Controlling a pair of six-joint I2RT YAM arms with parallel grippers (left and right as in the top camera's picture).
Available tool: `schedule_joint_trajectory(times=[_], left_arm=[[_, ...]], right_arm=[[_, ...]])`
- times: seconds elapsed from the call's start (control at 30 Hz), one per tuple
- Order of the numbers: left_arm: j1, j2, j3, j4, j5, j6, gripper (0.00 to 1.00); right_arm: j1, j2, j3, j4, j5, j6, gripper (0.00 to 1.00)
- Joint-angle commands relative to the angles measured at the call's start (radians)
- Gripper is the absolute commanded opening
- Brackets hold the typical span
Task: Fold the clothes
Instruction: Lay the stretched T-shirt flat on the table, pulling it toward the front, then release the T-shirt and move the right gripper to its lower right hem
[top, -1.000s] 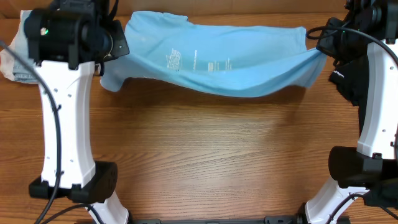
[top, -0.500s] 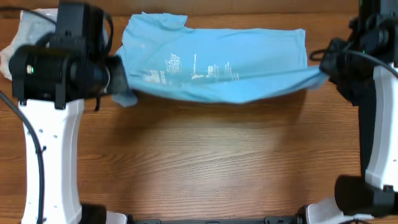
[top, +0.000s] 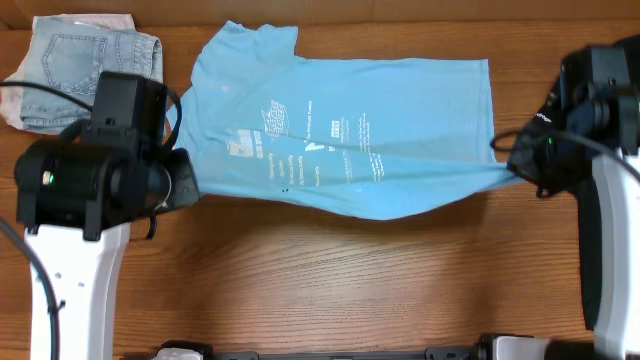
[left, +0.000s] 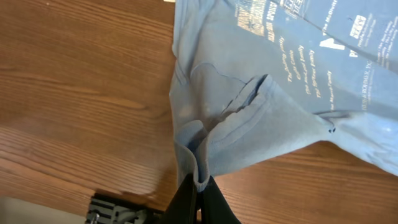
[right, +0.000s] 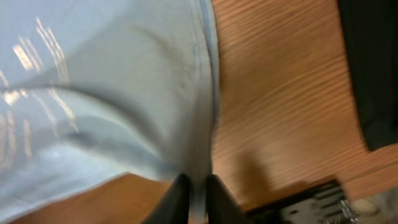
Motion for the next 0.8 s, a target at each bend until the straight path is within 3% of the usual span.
schedule_joint_trajectory(times=[0.0,0.03,0.07,0.1,0.13,0.27,0.3,0.37,0.47,0.57,0.63,0.7,0.77], left_arm=[[-0.006,-0.048,-0.048,0.001,0.021,-0.031,0.04],[-0.006,-0.05,-0.063,0.001,0.017,-0.033,0.04],[-0.006,-0.05,-0.077,0.001,0.013,-0.033,0.04],[-0.006,-0.047,-0.097,0.002,0.003,-0.04,0.04],[-0.006,-0.045,-0.113,0.001,-0.014,-0.058,0.04],[-0.006,-0.039,-0.209,0.043,-0.054,-0.095,0.04],[-0.006,-0.039,-0.229,0.056,-0.054,-0.096,0.04],[-0.006,-0.038,-0.261,0.075,-0.054,-0.096,0.04],[-0.006,-0.038,-0.302,0.1,-0.054,-0.096,0.05],[-0.006,-0.038,-0.319,0.115,-0.053,-0.096,0.06],[-0.006,-0.038,-0.319,0.119,-0.054,-0.095,0.08],[-0.006,-0.038,-0.319,0.121,-0.054,-0.095,0.09],[-0.006,-0.038,-0.319,0.121,-0.054,-0.095,0.1]], right_arm=[[-0.002,-0.092,-0.068,0.002,0.047,0.017,0.3],[-0.002,-0.102,-0.087,0.002,0.057,0.017,0.32],[-0.002,-0.106,-0.101,0.003,0.064,0.021,0.25],[-0.002,-0.105,-0.108,0.003,0.066,0.026,0.1],[-0.002,-0.102,-0.114,0.007,0.066,0.037,0.04],[-0.002,-0.096,-0.129,0.07,0.053,0.055,0.04],[-0.002,-0.096,-0.135,0.079,0.04,0.054,0.09],[-0.002,-0.094,-0.16,0.101,0.006,0.054,0.43],[-0.002,-0.094,-0.249,0.156,-0.01,0.054,0.7],[-0.003,-0.092,-0.368,0.229,-0.009,0.097,0.68],[-0.003,-0.092,-0.443,0.288,-0.01,0.174,0.52],[-0.003,-0.095,-0.513,0.352,-0.009,0.251,0.52],[-0.003,-0.095,-0.592,0.409,-0.009,0.295,0.61]])
